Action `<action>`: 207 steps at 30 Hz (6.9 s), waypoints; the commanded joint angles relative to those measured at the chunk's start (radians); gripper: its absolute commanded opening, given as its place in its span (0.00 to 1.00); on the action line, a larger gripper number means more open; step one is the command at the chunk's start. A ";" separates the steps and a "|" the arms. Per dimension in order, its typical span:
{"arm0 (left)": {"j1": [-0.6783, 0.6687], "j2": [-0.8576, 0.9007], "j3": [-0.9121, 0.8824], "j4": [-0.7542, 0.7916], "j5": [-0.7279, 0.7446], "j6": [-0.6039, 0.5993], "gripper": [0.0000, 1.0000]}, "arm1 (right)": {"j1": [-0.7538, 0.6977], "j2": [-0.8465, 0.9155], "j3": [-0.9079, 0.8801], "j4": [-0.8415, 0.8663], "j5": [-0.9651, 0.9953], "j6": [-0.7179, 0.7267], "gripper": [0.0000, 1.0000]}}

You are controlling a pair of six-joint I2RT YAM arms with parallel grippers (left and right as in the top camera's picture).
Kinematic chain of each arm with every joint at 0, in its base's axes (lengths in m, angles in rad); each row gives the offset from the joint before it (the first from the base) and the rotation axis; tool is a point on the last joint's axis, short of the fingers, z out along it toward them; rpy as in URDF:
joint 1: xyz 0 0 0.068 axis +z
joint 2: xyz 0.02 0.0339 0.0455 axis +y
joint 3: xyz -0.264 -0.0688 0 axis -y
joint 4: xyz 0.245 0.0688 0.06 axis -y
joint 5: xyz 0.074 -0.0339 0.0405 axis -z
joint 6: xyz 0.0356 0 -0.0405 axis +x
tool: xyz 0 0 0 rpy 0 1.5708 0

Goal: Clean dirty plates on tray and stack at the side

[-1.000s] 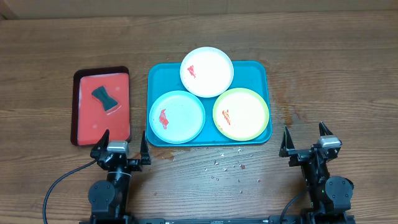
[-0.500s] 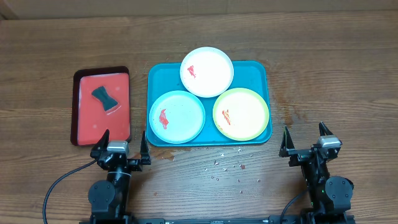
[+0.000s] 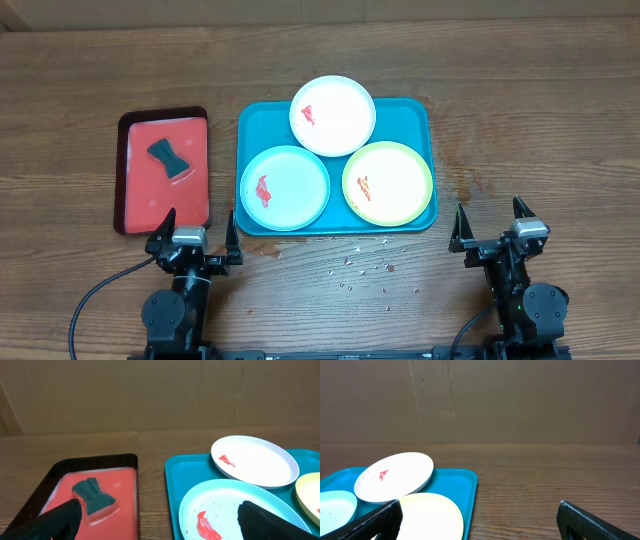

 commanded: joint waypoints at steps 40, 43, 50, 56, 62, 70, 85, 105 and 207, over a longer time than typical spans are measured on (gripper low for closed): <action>-0.007 -0.010 -0.003 0.024 0.222 -0.201 1.00 | -0.001 -0.009 -0.010 0.006 0.006 0.000 1.00; -0.008 -0.010 -0.002 0.031 0.426 -0.466 1.00 | -0.001 -0.009 -0.010 0.006 0.006 0.000 1.00; -0.006 -0.010 -0.002 0.168 0.442 -0.792 1.00 | -0.001 -0.009 -0.010 0.006 0.006 0.000 1.00; -0.006 -0.010 0.003 0.459 0.410 -0.704 1.00 | -0.001 -0.009 -0.010 0.006 0.006 0.000 1.00; -0.006 -0.008 0.110 0.440 0.296 -0.584 1.00 | -0.001 -0.009 -0.010 0.006 0.006 0.000 1.00; -0.006 0.194 0.549 -0.149 0.114 -0.372 1.00 | -0.001 -0.009 -0.010 0.006 0.006 0.000 1.00; -0.005 0.990 1.293 -0.865 -0.113 -0.251 1.00 | -0.001 -0.009 -0.010 0.006 0.006 0.000 1.00; 0.205 1.638 1.566 -1.128 -0.029 -0.378 1.00 | -0.001 -0.009 -0.010 0.006 0.006 0.000 1.00; 0.220 2.202 1.565 -0.936 0.048 -0.430 0.05 | -0.001 -0.009 -0.010 0.006 0.006 0.000 1.00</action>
